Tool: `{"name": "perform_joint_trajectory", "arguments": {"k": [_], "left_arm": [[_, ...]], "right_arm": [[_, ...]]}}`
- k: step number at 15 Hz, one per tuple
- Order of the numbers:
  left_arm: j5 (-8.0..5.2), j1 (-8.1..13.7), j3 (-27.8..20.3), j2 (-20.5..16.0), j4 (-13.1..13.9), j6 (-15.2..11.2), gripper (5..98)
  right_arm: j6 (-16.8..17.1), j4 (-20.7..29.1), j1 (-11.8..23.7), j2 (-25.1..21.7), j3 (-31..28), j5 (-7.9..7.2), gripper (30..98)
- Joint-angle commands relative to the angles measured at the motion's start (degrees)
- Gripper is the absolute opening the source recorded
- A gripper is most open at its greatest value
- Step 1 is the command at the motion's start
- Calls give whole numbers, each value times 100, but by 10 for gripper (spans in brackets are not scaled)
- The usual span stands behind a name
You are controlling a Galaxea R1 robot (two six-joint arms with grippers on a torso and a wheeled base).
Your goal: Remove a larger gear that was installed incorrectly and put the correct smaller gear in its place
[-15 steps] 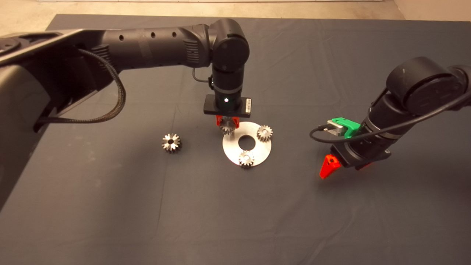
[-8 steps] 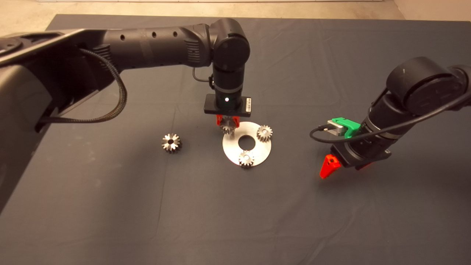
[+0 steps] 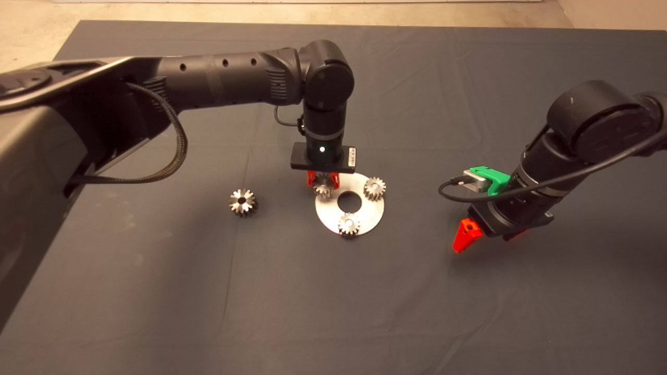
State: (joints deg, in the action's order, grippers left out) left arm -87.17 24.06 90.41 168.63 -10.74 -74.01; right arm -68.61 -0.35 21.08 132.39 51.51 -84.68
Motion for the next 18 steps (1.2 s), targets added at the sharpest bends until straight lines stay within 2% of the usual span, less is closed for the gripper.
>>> {"name": "perform_joint_trajectory", "arguments": {"k": [1,11,14,18], "left_arm": [[-783,-7,125,52,-16,71,257],[-783,134,116,79,28,80,257],[-783,374,116,87,37,80,256],[-783,389,99,96,37,80,256]], "right_arm": [[-21,143,81,29,-2,13,971],[-12,141,81,118,-2,21,971],[-12,141,75,126,-2,21,971],[-12,148,72,126,33,21,971]]}}
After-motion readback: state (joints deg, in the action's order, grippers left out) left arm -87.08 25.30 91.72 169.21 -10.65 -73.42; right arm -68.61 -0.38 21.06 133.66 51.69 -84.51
